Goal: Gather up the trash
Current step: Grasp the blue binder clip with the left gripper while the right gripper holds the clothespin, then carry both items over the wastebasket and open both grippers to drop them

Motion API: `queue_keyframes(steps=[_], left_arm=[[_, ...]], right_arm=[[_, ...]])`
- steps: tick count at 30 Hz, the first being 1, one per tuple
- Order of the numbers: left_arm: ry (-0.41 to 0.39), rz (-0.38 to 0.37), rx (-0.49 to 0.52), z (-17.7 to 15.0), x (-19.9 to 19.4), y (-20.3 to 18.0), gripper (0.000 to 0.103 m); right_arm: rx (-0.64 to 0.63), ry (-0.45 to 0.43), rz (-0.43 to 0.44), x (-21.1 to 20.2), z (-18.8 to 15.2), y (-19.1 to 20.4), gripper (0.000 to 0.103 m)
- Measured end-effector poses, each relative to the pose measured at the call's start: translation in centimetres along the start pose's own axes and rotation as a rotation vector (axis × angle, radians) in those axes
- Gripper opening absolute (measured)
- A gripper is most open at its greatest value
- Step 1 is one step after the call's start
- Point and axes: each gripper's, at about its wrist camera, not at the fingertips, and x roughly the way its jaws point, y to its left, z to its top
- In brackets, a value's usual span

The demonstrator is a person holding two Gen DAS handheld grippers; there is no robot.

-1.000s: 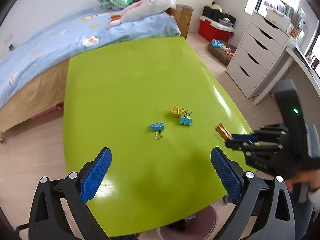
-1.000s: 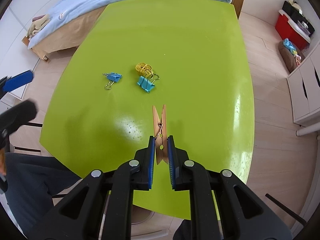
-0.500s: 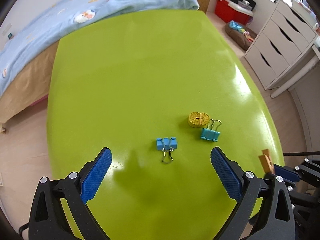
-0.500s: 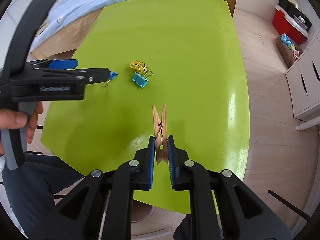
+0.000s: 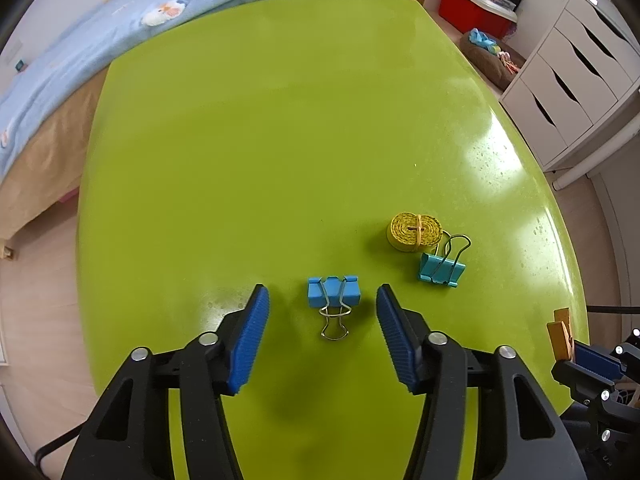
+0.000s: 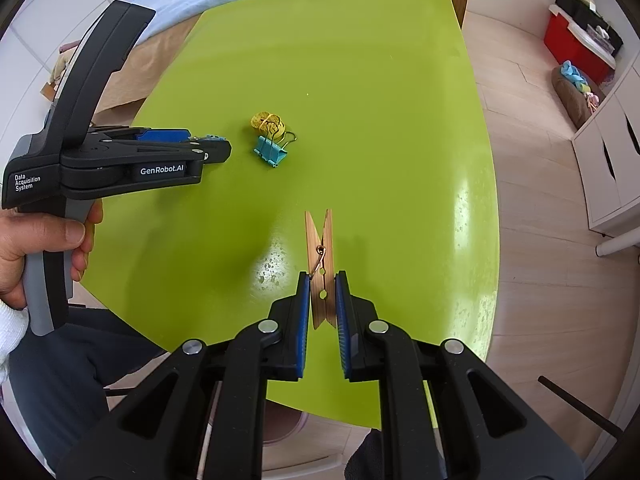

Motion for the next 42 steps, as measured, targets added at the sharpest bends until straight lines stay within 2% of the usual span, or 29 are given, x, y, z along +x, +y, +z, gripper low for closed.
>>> queue_keyframes(steps=[5, 7, 8, 19, 22, 32, 42], left_arm=[[-0.003, 0.016, 0.007, 0.0, 0.1, 0.0, 0.043], [-0.005, 0.017, 0.007, 0.1, 0.1, 0.2, 0.035], [-0.006, 0.016, 0.009, 0.1, 0.0, 0.2, 0.025], [-0.057, -0.012, 0.075, -1.6, -3.2, -0.2, 0.024], [-0.081, -0.009, 0.107, -2.9, -4.9, -0.5, 0.024], [-0.173, -0.013, 0.123, -7.8, -10.7, 0.3, 0.024], [-0.217, -0.041, 0.105, -13.9, -14.1, 0.4, 0.024]], right_arm=[[0.0, -0.001, 0.001, 0.0, 0.0, 0.0, 0.012], [-0.001, -0.003, 0.003, 0.1, 0.0, 0.2, 0.012], [-0.001, -0.003, 0.004, 0.2, -0.1, 0.1, 0.012], [-0.008, -0.031, 0.005, -0.4, -0.5, 0.7, 0.012], [-0.021, -0.048, 0.009, -1.1, -0.6, 1.4, 0.012], [-0.071, -0.128, 0.012, -4.6, -1.9, 3.8, 0.012], [-0.137, -0.179, 0.027, -7.9, -6.3, 6.8, 0.012]])
